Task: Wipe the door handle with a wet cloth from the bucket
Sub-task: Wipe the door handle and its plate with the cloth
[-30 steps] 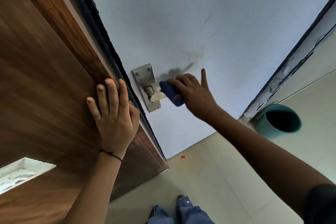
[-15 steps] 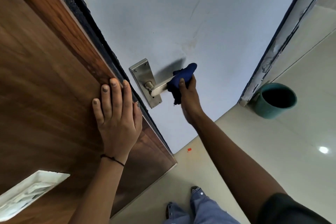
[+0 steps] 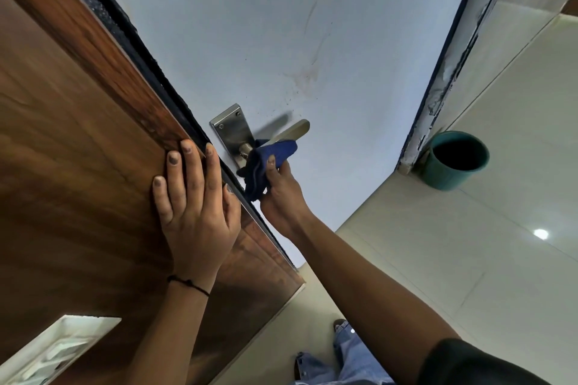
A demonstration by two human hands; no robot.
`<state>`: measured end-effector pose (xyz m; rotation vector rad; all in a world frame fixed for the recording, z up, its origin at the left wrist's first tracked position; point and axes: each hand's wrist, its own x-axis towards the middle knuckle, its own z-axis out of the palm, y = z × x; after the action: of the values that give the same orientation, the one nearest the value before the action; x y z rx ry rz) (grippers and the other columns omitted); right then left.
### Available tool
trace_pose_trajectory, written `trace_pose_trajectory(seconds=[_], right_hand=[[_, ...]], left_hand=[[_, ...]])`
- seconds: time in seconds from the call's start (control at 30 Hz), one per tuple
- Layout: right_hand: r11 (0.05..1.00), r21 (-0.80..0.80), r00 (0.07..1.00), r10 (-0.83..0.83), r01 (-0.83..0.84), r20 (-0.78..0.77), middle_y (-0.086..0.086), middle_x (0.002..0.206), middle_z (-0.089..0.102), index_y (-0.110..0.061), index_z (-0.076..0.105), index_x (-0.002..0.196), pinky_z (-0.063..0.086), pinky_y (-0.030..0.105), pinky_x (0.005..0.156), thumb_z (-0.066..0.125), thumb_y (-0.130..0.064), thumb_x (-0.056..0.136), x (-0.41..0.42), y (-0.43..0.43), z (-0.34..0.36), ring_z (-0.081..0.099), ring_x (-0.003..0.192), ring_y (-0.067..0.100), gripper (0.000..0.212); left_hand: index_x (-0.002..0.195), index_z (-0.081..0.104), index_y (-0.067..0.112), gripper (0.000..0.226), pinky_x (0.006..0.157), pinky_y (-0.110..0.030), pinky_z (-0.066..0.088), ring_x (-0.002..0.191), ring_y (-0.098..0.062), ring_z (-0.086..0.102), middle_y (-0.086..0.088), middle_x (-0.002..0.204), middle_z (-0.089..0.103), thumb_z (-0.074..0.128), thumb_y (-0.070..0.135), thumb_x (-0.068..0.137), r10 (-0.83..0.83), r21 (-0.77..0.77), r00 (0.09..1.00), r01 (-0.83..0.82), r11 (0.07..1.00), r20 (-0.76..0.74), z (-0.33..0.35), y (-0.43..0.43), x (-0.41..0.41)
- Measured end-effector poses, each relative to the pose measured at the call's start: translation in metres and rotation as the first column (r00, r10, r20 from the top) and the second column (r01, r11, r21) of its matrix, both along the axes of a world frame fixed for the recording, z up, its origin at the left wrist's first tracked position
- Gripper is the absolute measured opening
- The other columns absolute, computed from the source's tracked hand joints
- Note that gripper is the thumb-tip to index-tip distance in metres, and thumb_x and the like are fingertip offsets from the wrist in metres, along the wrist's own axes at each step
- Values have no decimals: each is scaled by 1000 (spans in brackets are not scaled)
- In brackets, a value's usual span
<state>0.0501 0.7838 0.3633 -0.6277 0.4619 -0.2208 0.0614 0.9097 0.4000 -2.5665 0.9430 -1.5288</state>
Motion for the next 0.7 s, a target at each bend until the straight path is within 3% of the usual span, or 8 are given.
trace_pose_trajectory(seconds=[0.1,0.2,0.33,0.43,0.5,0.57,0.7], right_hand=[[1000,14,1000,0,0,-14,17,148,43,-12,32,143,36,56,110,34,-29,103,0,3,1,42,135,38,43],[998,55,999,-29,30,-33,18,145,46,-7,36,142,40,52,108,37,-25,103,0,6,7,46,133,37,43],[968,251,999,-25,33,-35,23,143,49,1,41,140,42,46,106,38,-20,103,-1,11,15,50,128,35,43],[859,512,1000,23,-30,20,22,138,51,1,40,138,53,42,87,35,-18,104,-5,13,23,54,121,32,40],[814,577,997,38,-72,71,21,124,54,0,43,132,60,36,63,30,-15,105,-9,11,25,60,101,29,34],[822,558,993,79,-114,87,20,109,57,-1,45,124,58,28,49,28,-13,105,-12,5,26,59,86,25,29],[929,368,1000,26,-19,-15,14,96,58,-2,55,100,51,18,41,36,-11,103,-13,-20,26,57,75,19,21]], left_hand=[[152,22,11,68,122,-37,-3,147,-26,10,-4,158,9,49,24,91,4,-5,1000,-4,1000,12,1,0,1],[152,21,11,66,121,-37,-3,151,-22,-4,-3,159,7,47,24,92,0,-2,1000,0,1000,2,1,-1,2],[152,20,11,66,121,-38,-3,151,-20,-7,-2,160,3,46,25,93,6,1,1000,-6,1000,-9,0,0,2],[152,22,11,65,121,-38,-3,151,-21,-5,-4,160,4,46,25,93,-3,7,1000,3,1000,-5,0,2,3],[152,21,11,65,122,-38,-3,151,-21,-5,-5,160,4,46,26,94,-6,19,1000,6,1000,-6,-1,3,3],[153,20,11,65,122,-38,-4,151,-21,-5,-4,161,2,45,27,94,2,31,1000,-1,1000,-4,-1,3,4],[153,21,11,65,123,-38,-5,151,-22,-4,-5,162,-1,44,28,94,6,36,1000,-6,999,-7,-2,5,6]])
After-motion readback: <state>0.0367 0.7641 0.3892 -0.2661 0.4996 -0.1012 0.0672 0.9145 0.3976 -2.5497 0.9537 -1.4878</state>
